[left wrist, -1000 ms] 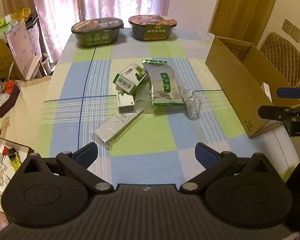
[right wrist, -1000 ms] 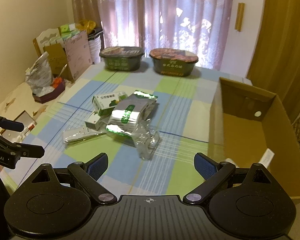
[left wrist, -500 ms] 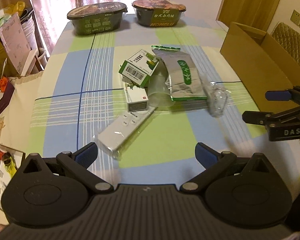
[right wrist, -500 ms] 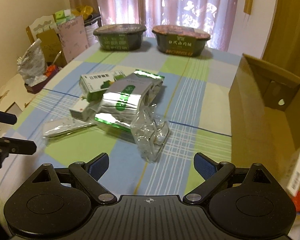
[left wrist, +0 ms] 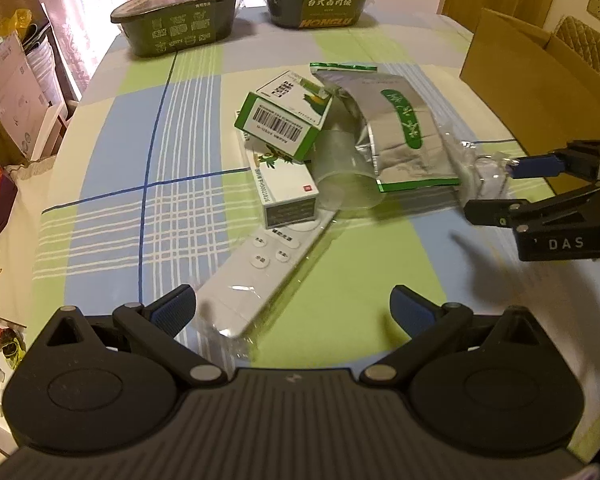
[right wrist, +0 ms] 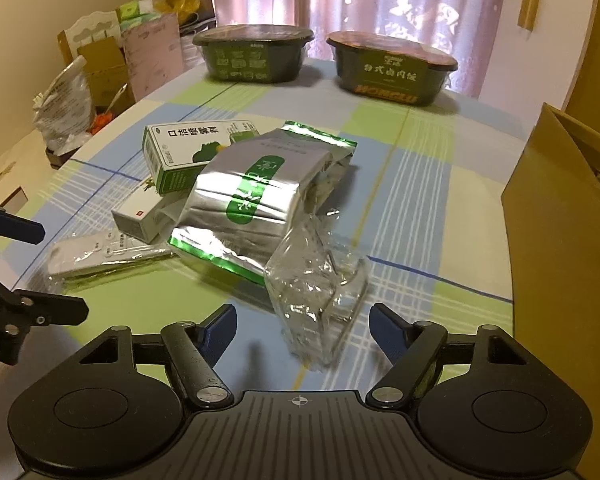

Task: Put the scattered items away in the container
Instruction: 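Move both tools back over the remaining items on the table, then grasp the clear hook pack with the right tool while the left tool grasps the white remote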

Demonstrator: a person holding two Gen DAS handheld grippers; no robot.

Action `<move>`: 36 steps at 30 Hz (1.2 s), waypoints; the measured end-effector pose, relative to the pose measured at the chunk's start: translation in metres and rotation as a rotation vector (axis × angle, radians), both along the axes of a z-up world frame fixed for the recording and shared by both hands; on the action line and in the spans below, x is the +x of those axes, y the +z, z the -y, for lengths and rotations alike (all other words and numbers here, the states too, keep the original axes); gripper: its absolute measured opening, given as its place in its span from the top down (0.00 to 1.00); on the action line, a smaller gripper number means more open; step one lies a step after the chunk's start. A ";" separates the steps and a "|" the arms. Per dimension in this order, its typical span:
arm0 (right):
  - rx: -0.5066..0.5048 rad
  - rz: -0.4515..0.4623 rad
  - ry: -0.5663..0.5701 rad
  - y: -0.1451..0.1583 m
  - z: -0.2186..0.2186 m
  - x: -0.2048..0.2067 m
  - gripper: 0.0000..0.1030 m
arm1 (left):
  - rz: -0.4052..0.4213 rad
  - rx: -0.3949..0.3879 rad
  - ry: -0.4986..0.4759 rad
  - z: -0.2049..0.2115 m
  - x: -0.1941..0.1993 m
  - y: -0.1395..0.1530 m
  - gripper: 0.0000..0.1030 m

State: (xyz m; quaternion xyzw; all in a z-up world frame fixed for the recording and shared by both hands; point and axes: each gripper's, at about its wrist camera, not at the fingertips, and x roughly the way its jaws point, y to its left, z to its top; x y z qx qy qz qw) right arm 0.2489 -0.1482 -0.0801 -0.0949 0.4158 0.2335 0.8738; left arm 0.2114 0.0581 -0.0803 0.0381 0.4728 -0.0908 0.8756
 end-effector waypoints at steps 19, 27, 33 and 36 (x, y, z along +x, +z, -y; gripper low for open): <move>-0.267 0.042 0.159 -0.006 -0.013 -0.043 0.73 | -0.006 -0.008 -0.007 -0.008 0.006 -0.016 0.02; -0.185 0.003 0.144 -0.006 -0.001 -0.067 0.24 | -0.008 -0.025 0.001 -0.009 0.000 -0.013 0.02; 0.052 -0.093 -0.123 -0.006 0.020 -0.052 0.24 | 0.006 -0.018 0.015 -0.015 0.001 -0.009 0.02; 0.149 -0.142 -0.248 -0.007 0.023 -0.036 0.24 | 0.009 -0.021 0.021 -0.019 0.004 -0.008 0.02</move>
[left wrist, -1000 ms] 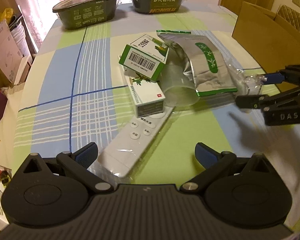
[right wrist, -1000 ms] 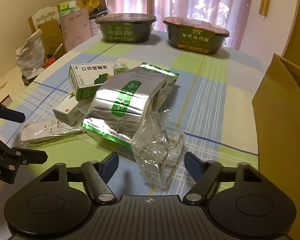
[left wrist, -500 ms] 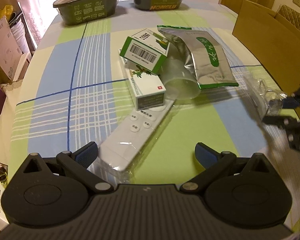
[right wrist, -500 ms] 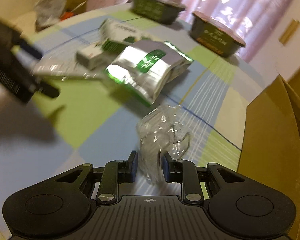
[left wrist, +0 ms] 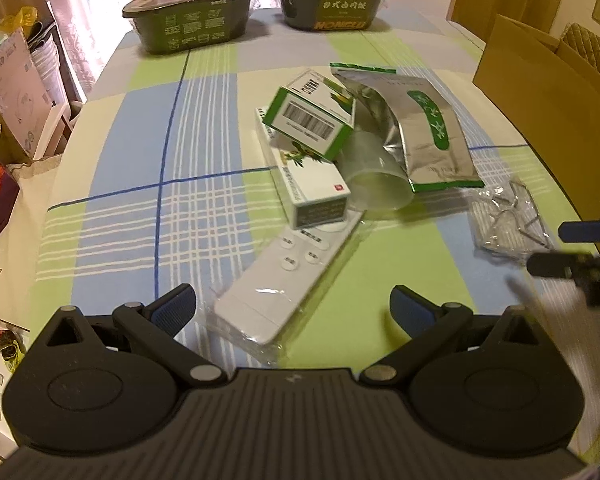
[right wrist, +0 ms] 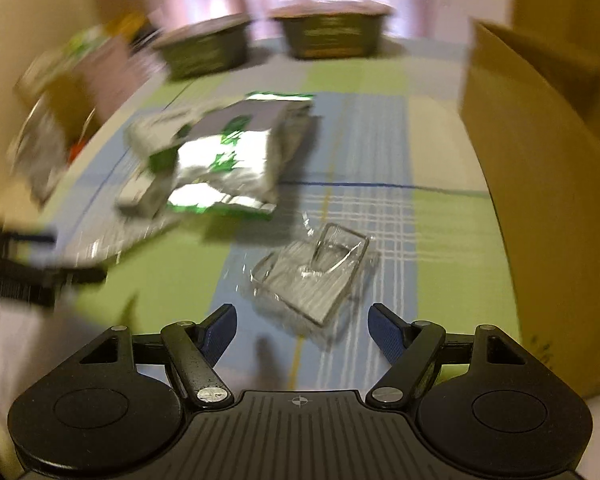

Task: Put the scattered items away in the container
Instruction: 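Grasp the clear hook pack with the right tool while the left tool grasps the white remote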

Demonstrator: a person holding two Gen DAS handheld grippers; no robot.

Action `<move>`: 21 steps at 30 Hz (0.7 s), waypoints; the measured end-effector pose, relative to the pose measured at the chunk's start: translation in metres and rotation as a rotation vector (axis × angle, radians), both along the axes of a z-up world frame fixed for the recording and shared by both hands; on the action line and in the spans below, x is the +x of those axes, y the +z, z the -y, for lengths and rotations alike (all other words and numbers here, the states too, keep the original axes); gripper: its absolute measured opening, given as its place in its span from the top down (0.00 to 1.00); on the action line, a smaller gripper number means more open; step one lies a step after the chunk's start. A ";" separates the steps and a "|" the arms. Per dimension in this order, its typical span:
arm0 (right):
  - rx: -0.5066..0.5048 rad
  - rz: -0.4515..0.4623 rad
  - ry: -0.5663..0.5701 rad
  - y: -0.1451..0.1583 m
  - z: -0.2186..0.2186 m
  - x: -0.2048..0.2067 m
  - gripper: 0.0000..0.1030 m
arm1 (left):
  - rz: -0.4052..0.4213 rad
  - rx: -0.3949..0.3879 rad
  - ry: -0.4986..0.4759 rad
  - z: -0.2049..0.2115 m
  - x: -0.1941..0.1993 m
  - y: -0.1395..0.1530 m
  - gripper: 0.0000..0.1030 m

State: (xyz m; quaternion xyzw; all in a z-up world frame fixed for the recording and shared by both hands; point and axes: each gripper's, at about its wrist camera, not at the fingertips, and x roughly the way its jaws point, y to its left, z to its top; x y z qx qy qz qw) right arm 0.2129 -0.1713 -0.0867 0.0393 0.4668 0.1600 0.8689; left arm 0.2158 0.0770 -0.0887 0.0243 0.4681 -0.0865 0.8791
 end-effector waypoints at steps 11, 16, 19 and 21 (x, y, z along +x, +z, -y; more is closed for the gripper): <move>0.019 -0.043 -0.105 -0.012 -0.008 0.030 0.37 | 0.001 0.010 -0.051 -0.001 0.008 -0.007 0.02; -0.038 -0.036 -0.036 -0.009 -0.002 0.025 0.37 | -0.009 0.021 -0.095 0.000 0.013 -0.015 0.03; -0.061 -0.037 0.001 -0.007 0.005 0.019 0.37 | -0.026 0.038 -0.126 0.000 0.018 -0.019 0.12; -0.069 -0.037 0.013 -0.007 0.011 0.013 0.37 | -0.050 0.045 -0.134 0.000 0.021 -0.021 0.21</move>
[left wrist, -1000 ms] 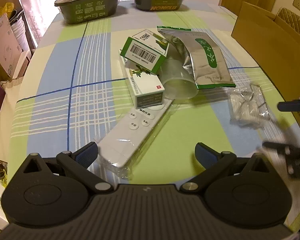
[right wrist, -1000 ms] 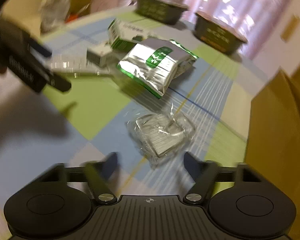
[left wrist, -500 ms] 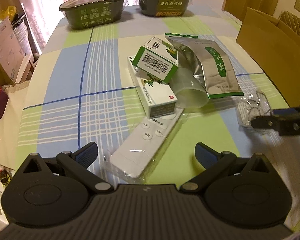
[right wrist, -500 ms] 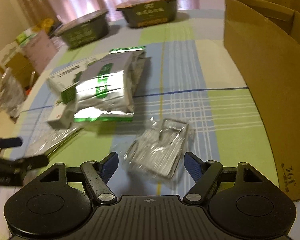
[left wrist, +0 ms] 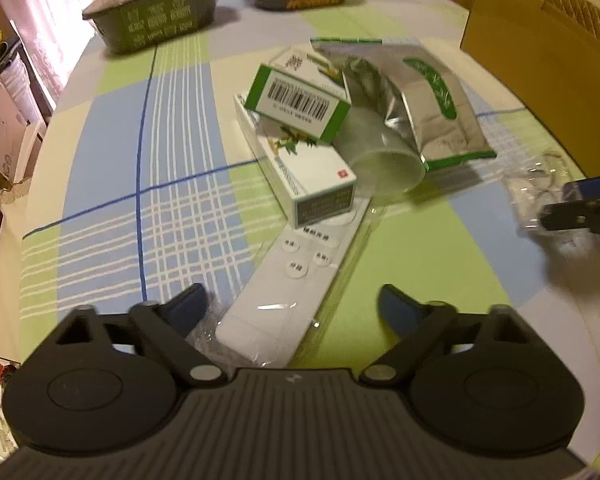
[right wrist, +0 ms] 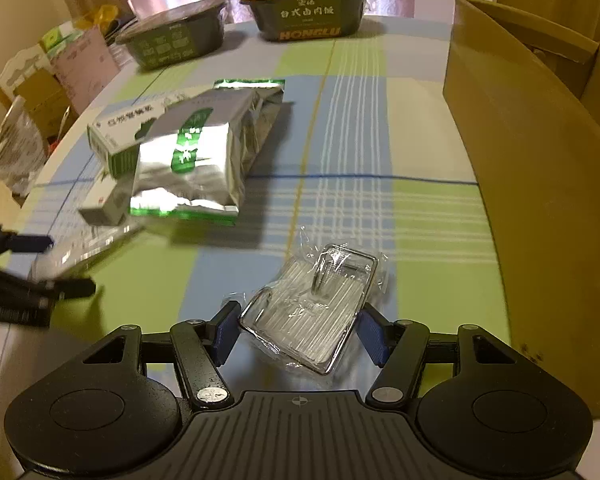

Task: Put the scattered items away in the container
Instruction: 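Grasp the clear hook pack with the right tool while the left tool grasps the white remote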

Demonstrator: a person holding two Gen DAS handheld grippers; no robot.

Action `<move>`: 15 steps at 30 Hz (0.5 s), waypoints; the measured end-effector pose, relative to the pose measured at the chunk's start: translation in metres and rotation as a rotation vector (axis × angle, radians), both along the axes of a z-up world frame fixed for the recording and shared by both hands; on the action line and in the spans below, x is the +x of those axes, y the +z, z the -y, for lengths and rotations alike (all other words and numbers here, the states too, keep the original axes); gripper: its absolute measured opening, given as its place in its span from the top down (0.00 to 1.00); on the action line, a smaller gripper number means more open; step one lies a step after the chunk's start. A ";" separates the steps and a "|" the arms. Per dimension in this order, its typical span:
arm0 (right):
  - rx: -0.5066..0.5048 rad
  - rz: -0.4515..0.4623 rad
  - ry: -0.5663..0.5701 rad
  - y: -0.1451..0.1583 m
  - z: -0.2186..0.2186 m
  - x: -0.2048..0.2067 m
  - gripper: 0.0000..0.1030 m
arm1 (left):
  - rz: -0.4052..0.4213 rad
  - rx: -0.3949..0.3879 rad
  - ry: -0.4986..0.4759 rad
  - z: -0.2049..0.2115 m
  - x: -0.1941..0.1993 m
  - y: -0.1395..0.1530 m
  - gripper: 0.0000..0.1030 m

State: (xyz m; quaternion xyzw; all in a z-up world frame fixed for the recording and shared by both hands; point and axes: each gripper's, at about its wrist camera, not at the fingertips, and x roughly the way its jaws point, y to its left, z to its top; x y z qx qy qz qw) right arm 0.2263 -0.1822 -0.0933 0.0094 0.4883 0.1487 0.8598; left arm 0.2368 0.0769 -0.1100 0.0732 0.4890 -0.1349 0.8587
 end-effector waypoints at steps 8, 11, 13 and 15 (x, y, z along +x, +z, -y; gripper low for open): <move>-0.009 -0.001 0.010 0.001 0.022 -0.024 0.37 | -0.062 0.008 -0.006 0.019 -0.016 0.009 0.59; -0.010 -0.006 0.010 0.003 0.029 -0.035 0.37 | -0.087 0.004 -0.038 0.040 -0.030 0.012 0.63; -0.012 -0.006 0.016 0.004 0.033 -0.044 0.37 | -0.104 -0.013 -0.046 0.052 -0.041 0.013 0.63; -0.013 -0.009 0.019 0.005 0.036 -0.052 0.37 | -0.115 -0.025 -0.049 0.062 -0.054 0.013 0.63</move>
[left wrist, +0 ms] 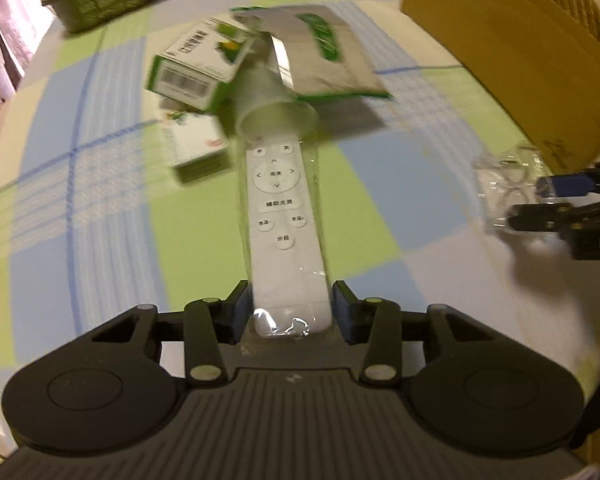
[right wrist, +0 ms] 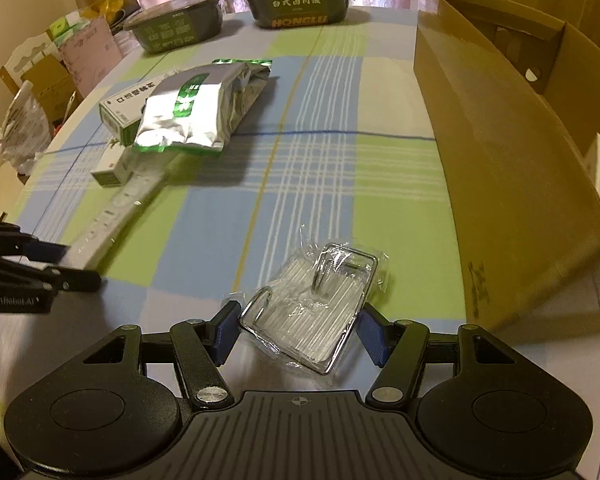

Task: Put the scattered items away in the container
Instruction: 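Grasp the clear hook pack with the right tool while the left tool grasps the white remote, then carry the hook pack and remote over the cardboard box with both tools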

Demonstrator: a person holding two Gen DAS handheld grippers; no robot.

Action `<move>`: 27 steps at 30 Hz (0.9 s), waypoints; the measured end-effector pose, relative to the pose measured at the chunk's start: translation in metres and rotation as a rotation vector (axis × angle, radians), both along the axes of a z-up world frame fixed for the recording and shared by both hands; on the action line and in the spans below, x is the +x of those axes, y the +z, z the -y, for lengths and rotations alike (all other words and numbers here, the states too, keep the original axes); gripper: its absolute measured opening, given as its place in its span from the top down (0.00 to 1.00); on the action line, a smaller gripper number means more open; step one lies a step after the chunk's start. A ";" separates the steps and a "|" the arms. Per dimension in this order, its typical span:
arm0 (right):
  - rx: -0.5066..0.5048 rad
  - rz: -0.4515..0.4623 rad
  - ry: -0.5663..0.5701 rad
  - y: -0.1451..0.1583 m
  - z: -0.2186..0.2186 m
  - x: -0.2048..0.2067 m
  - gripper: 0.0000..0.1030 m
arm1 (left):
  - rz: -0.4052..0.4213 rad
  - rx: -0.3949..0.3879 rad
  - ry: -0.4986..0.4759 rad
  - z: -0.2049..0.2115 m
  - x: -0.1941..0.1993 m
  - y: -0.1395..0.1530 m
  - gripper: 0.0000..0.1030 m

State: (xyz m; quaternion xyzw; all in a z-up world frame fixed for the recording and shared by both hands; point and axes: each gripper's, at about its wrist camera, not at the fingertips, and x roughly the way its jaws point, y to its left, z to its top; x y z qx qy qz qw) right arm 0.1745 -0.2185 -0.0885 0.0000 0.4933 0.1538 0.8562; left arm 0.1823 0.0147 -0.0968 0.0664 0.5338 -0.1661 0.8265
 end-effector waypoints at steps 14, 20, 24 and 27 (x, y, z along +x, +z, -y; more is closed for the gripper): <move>0.045 0.024 -0.036 -0.005 0.012 -0.017 0.37 | 0.000 0.032 0.050 0.025 -0.010 -0.001 0.50; 0.041 0.048 -0.042 -0.005 0.011 -0.018 0.20 | -0.008 0.042 0.014 0.030 0.000 -0.004 0.51; 0.034 0.053 -0.046 -0.005 0.010 -0.019 0.20 | 0.001 0.052 0.005 0.031 -0.005 -0.003 0.64; 0.065 0.025 -0.101 -0.004 0.014 -0.016 0.20 | -0.001 0.050 0.024 0.029 -0.009 -0.002 0.66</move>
